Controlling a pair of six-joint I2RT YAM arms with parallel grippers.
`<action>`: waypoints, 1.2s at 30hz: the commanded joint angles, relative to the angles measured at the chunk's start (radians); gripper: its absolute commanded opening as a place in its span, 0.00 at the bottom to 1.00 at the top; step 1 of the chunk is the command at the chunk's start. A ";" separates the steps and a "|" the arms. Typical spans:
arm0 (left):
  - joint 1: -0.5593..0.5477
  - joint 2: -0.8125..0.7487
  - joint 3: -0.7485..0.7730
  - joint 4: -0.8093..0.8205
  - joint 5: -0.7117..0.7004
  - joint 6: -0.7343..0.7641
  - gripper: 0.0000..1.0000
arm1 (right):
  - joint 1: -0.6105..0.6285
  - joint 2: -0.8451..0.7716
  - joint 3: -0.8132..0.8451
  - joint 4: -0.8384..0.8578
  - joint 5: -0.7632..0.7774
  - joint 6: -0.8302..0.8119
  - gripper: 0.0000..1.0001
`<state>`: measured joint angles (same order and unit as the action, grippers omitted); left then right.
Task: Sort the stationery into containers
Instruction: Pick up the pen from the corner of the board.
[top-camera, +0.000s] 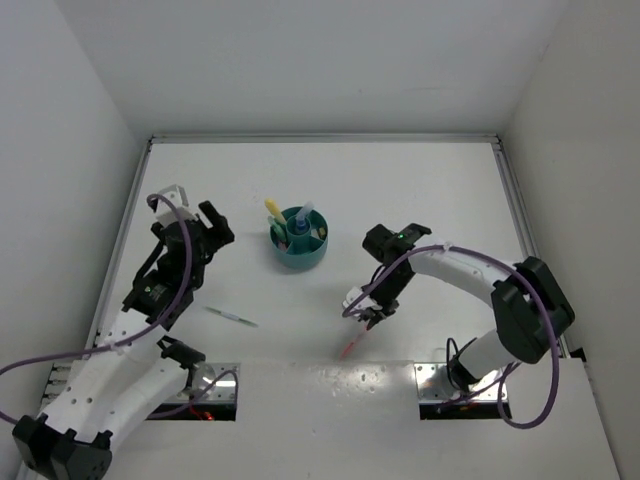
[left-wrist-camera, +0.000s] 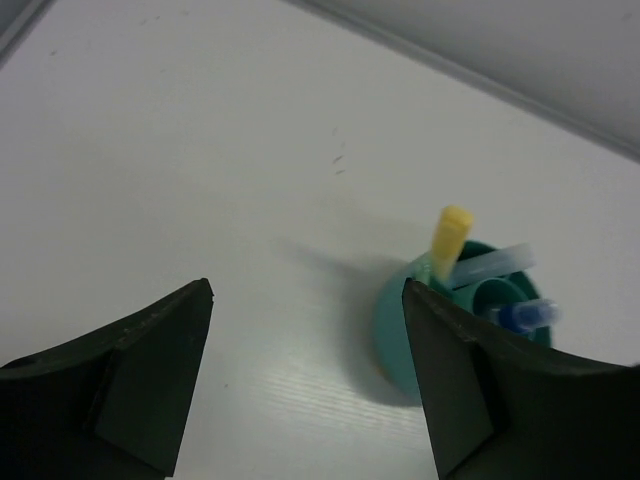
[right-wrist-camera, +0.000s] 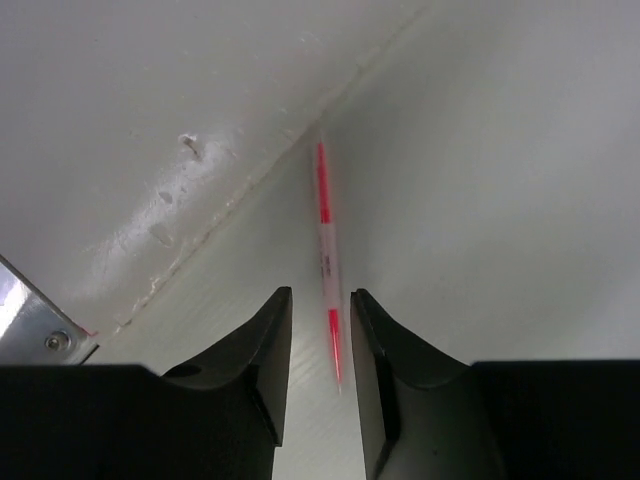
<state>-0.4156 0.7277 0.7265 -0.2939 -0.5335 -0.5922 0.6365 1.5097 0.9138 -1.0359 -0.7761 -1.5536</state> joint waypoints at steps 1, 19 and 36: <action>0.054 -0.007 -0.030 -0.036 -0.051 -0.031 0.80 | 0.058 0.046 0.040 -0.026 -0.052 -0.089 0.30; 0.138 0.053 -0.039 -0.056 -0.060 -0.092 0.73 | 0.264 0.104 -0.084 0.323 0.254 0.168 0.27; 0.138 0.053 -0.039 -0.056 -0.051 -0.092 0.73 | 0.356 0.142 -0.148 0.416 0.396 0.198 0.22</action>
<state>-0.2871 0.7956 0.6888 -0.3668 -0.5838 -0.6750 0.9707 1.6436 0.8001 -0.6773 -0.4431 -1.3563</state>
